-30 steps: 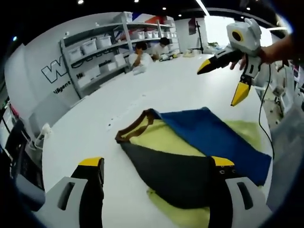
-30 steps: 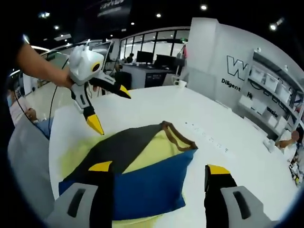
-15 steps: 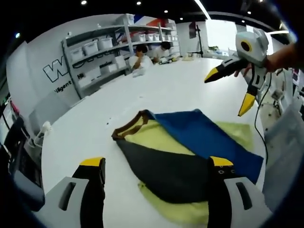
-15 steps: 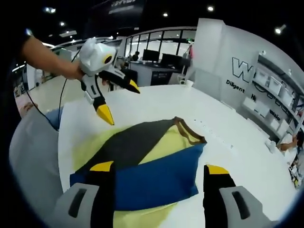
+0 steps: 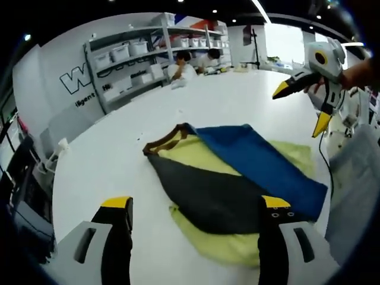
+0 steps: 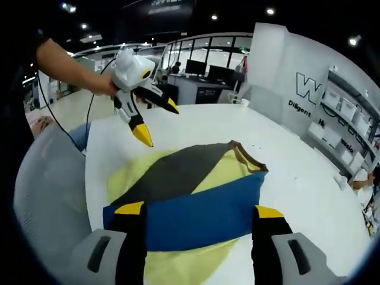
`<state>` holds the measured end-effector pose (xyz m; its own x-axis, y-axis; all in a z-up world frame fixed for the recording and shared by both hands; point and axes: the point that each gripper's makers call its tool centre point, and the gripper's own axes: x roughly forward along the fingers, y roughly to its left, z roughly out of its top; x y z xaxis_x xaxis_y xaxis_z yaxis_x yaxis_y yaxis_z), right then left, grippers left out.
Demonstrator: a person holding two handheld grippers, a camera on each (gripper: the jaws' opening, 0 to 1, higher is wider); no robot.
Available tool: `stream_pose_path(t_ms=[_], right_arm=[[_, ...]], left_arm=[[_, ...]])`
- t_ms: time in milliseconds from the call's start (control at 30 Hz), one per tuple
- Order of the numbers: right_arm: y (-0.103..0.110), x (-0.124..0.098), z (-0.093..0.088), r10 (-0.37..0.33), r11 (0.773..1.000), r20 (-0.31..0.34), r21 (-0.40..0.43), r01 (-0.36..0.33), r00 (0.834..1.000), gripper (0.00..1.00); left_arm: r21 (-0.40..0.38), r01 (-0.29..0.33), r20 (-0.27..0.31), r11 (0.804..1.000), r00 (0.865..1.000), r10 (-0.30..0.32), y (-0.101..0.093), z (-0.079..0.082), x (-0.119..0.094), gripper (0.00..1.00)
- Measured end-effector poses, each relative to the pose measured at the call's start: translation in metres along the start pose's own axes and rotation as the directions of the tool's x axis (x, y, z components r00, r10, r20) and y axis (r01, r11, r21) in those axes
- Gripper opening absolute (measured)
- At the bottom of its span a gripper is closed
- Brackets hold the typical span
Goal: Fold the garment on the visible template until the final outline fits inside the template.
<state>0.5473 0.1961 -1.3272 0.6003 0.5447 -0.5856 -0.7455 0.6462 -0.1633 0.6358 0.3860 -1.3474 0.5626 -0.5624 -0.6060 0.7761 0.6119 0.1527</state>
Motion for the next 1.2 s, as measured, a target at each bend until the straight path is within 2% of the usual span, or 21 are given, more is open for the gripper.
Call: stream_pose_path(t_ms=[300, 367, 467, 533, 700, 933, 1200], right_arm=[[0.032, -0.001, -0.007, 0.042, 0.999, -0.008, 0.011, -0.042, 0.999, 0.66], [0.041, 0.000, -0.007, 0.054, 0.998, -0.012, -0.018, -0.054, 0.998, 0.66], [0.051, 0.003, -0.008, 0.067, 0.998, -0.022, -0.016, -0.067, 0.998, 0.61], [0.060, 0.006, -0.011, 0.086, 0.996, -0.040, -0.030, -0.087, 0.996, 0.57], [0.079, 0.011, -0.015, 0.126, 0.992, -0.051, -0.027, -0.127, 0.991, 0.54], [0.113, 0.021, -0.029, 0.189, 0.978, -0.099, -0.066, -0.196, 0.977, 0.47], [0.138, 0.029, -0.044, 0.251, 0.961, -0.147, -0.080, -0.264, 0.957, 0.41]], left_arm=[[-0.020, -0.009, 0.000, 1.000, 1.000, 0.009, -0.007, -0.013, -0.010, 0.92], [-0.022, -0.010, 0.000, 1.000, 1.000, 0.010, -0.010, -0.016, -0.012, 0.91], [-0.025, 0.003, 0.021, 1.000, 1.000, -0.003, -0.017, -0.016, -0.014, 0.92], [-0.001, 0.003, 0.022, 1.000, 1.000, -0.003, -0.021, -0.017, -0.014, 0.92], [0.005, 0.016, 0.031, 1.000, 0.999, -0.016, -0.028, -0.016, -0.015, 0.91], [0.012, 0.012, 0.040, 1.000, 0.999, -0.012, -0.032, -0.016, -0.017, 0.92], [-0.019, 0.012, 0.042, 1.000, 0.999, -0.011, -0.035, -0.021, -0.017, 0.92]])
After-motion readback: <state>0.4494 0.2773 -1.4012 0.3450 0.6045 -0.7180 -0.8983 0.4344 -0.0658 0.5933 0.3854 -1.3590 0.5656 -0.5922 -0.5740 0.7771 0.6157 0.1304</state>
